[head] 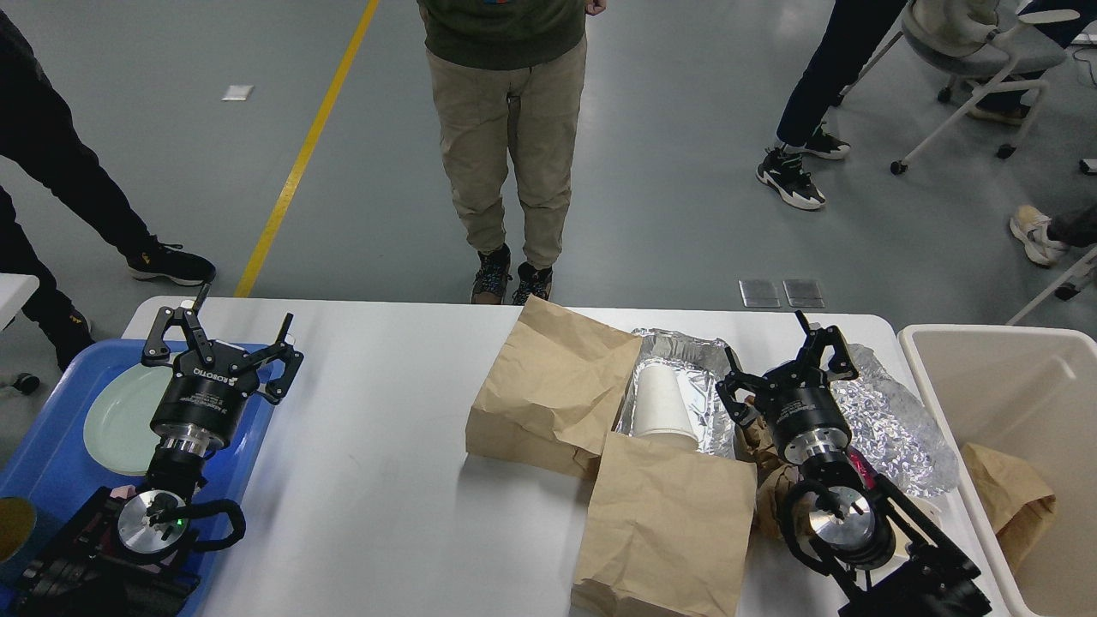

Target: Tidy desktop

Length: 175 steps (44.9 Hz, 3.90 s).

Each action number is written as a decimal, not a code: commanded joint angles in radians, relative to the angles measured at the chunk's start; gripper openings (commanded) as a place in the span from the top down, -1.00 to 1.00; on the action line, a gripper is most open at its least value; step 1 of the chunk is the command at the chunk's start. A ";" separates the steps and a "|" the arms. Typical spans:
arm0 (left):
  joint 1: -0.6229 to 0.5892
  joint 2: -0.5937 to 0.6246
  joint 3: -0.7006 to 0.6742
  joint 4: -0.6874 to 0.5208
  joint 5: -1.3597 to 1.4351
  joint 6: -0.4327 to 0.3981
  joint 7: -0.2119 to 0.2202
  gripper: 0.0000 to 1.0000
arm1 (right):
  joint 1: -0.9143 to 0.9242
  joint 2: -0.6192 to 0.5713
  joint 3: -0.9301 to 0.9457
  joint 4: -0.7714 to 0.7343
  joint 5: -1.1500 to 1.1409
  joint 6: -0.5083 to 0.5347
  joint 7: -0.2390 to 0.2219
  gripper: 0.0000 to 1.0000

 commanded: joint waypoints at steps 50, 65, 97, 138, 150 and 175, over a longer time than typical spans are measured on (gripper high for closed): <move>0.000 0.001 0.000 0.000 0.000 0.000 0.001 -0.93 | 0.055 -0.118 -0.001 0.011 0.112 0.000 0.037 -1.00; 0.000 0.000 0.000 0.000 0.000 -0.002 0.001 -0.93 | 0.061 -0.120 -0.065 0.012 0.112 0.000 0.029 -1.00; 0.000 0.000 0.000 0.000 0.000 -0.002 0.001 -0.93 | 0.089 -0.268 -0.113 0.028 0.115 0.008 0.032 -1.00; 0.000 0.000 0.000 0.000 0.000 -0.002 0.003 -0.93 | 1.669 -0.354 -2.507 0.169 0.177 0.486 0.000 -1.00; 0.000 0.000 0.000 0.000 0.000 -0.002 0.003 -0.93 | 2.011 -0.321 -2.503 0.494 0.226 0.589 -0.481 -1.00; 0.000 0.000 0.000 0.000 0.000 -0.006 0.004 -0.93 | 2.158 -0.276 -2.478 0.756 0.347 0.555 -0.482 -1.00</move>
